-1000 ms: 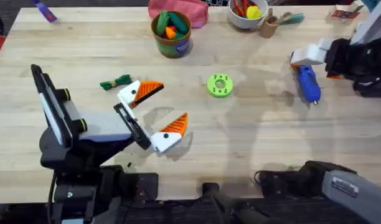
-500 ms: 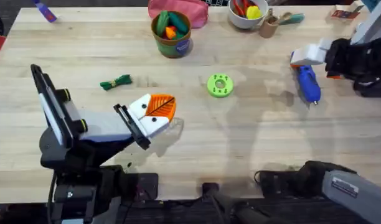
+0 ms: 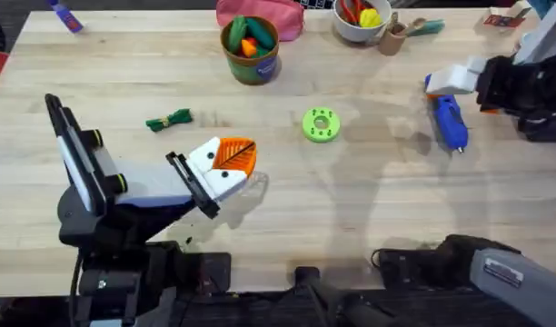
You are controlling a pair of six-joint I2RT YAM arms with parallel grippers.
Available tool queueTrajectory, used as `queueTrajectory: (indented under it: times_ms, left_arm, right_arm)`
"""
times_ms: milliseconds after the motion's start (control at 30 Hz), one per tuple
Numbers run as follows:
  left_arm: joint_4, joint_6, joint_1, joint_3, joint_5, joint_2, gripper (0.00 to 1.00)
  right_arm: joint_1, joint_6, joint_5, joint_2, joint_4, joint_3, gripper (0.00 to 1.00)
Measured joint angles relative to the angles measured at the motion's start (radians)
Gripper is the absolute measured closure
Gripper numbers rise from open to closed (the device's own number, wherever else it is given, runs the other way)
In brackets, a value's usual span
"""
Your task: Pick up the gripper from the table and insert it into the empty holder that is missing its gripper. Then pick up a screw, insert it into the mounting hole, and use the screwdriver to tighten it. Finally, clean up the table by picking up the vegetable and placing it into the bucket.
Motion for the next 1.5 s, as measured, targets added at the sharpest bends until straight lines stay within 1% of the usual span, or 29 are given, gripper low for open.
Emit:
queueTrajectory:
  times_ms: [133,267,467,600,767,900,1100,1400,1500]
  left_arm:
    - [0.000,0.000,0.000,0.000,0.000,0.000,0.994]
    - [0.000,0.000,0.000,0.000,0.000,0.000,0.994]
    - [0.000,0.000,0.000,0.000,0.000,0.000,0.995]
    - [0.000,0.000,0.000,0.000,0.000,0.000,0.995]
    - [0.000,0.000,0.000,0.000,0.000,0.000,0.995]
    - [0.000,0.000,0.000,0.000,0.000,0.000,0.995]
    - [0.000,0.000,0.000,0.000,0.000,0.000,0.995]
    - [0.000,0.000,0.000,0.000,0.000,0.000,0.995]
    - [0.000,0.000,0.000,0.000,0.000,0.000,0.995]
  right_arm:
    - [-0.018,-0.007,0.033,0.003,-0.018,0.011,0.008]
    - [-0.033,-0.025,0.061,0.043,-0.051,0.077,0.010]
    - [-0.055,-0.095,0.075,0.182,-0.090,0.214,0.011]
    - [-0.060,-0.174,0.078,0.294,-0.075,0.256,0.010]
    - [-0.060,-0.248,0.084,0.416,0.013,0.259,0.011]
    - [-0.060,-0.268,0.084,0.488,0.067,0.260,0.016]
    - [-0.065,-0.284,0.084,0.587,0.102,0.260,0.035]
    - [-0.072,-0.346,0.088,0.680,0.134,0.260,0.091]
    - [-0.077,-0.357,0.088,0.705,0.153,0.261,0.095]
